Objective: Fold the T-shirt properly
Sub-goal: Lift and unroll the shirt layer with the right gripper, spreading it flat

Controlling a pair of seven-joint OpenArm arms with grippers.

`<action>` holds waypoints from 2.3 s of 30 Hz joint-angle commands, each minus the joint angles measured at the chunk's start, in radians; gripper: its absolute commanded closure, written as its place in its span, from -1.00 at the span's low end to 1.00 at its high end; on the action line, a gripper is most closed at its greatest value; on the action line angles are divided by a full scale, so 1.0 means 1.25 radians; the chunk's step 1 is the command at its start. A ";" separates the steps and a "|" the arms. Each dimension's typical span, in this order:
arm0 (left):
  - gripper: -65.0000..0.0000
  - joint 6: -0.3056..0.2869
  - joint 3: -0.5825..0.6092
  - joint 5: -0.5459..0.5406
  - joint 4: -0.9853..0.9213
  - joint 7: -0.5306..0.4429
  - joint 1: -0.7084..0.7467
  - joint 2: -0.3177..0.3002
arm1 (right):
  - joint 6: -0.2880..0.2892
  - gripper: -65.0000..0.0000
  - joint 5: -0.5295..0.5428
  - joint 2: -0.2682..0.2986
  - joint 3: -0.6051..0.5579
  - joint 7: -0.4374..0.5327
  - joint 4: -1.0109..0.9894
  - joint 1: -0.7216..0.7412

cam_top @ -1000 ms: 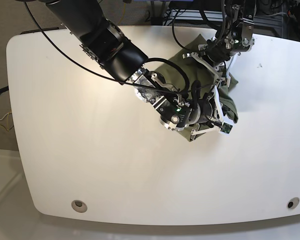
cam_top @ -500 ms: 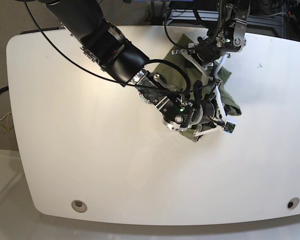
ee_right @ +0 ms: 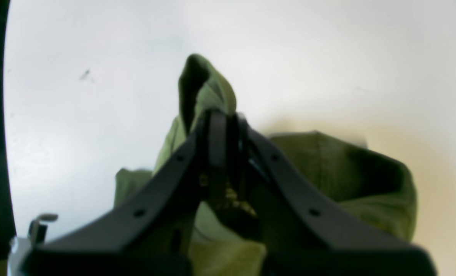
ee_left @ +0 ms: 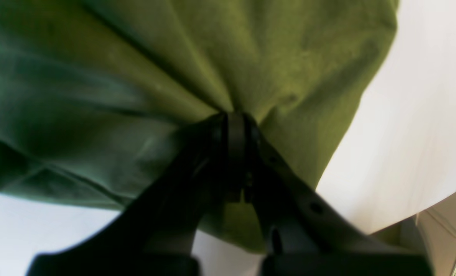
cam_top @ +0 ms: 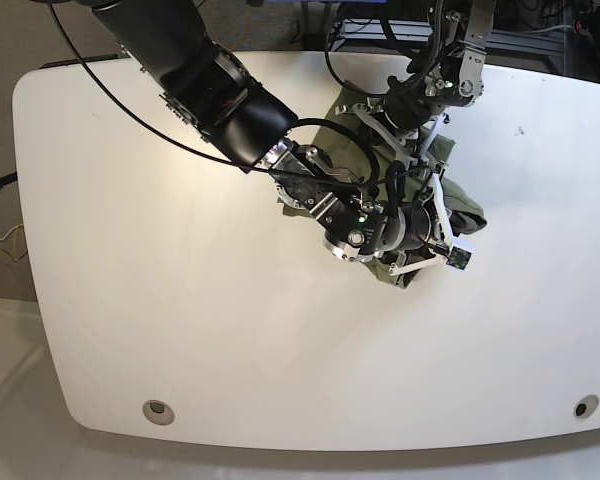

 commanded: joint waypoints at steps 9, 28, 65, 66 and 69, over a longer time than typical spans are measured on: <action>1.00 0.012 0.015 0.021 -0.024 0.068 0.012 -0.001 | -0.003 0.57 0.011 -0.015 0.003 0.048 0.015 0.026; 1.00 0.012 0.015 0.021 -0.024 0.068 0.011 -0.001 | -0.004 -0.21 0.011 -0.015 0.002 0.025 0.112 0.017; 1.00 0.013 0.008 0.020 0.006 0.083 -0.022 -0.046 | -0.030 1.00 0.004 0.022 0.237 -0.098 0.113 0.037; 1.00 0.013 0.008 0.020 0.006 0.083 -0.022 -0.049 | -0.036 1.00 0.004 0.025 0.237 -0.098 0.112 0.036; 1.00 0.013 0.008 0.020 0.006 0.083 -0.022 -0.050 | -0.048 1.00 0.004 0.051 0.235 -0.092 0.104 0.011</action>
